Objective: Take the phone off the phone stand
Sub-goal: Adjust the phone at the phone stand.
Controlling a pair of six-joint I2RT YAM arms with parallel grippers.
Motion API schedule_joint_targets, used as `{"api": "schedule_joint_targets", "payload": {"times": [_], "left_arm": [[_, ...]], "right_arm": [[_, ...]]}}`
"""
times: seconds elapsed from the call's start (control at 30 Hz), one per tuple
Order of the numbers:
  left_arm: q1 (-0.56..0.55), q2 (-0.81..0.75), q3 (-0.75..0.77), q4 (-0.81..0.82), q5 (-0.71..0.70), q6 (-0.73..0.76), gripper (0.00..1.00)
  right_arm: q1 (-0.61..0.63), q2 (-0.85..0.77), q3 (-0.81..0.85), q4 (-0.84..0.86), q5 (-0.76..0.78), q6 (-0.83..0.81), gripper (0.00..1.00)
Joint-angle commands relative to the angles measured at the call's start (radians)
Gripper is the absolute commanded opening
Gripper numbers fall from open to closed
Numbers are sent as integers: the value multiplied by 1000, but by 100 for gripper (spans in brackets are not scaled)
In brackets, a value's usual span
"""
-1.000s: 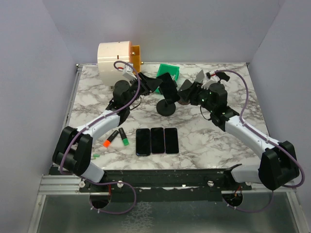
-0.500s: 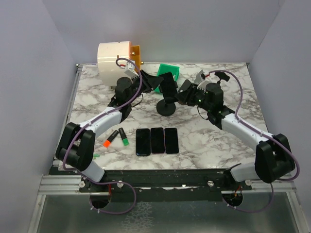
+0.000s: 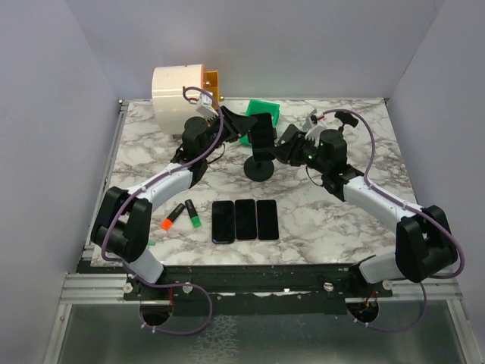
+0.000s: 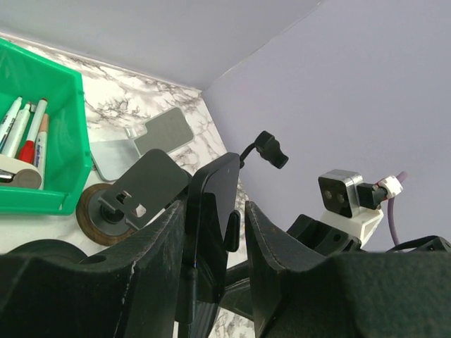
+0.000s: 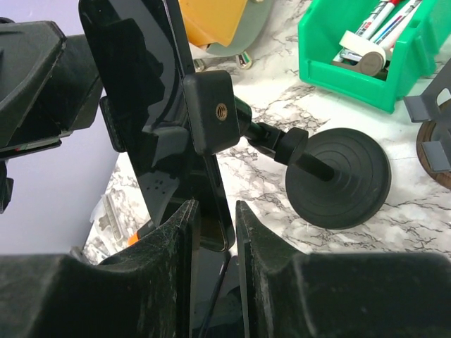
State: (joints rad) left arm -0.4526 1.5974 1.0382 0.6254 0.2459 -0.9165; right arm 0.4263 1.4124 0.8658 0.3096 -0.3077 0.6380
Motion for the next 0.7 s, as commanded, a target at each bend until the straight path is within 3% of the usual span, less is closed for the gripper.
{"api": "schedule_joint_targets", "payload": {"times": [0.0,0.17,0.67], "left_arm": [[-3,22,44,16,44,-17,39],[-5,23,44,15,41,-8,44],[35,-161,-17,-145,-81,128,78]], "right_arm": [[5,28,-7,17,-37,11,31],[5,14,-4,-6,-21,-1,33],[4,-195,87,-379,220,-143,57]]}}
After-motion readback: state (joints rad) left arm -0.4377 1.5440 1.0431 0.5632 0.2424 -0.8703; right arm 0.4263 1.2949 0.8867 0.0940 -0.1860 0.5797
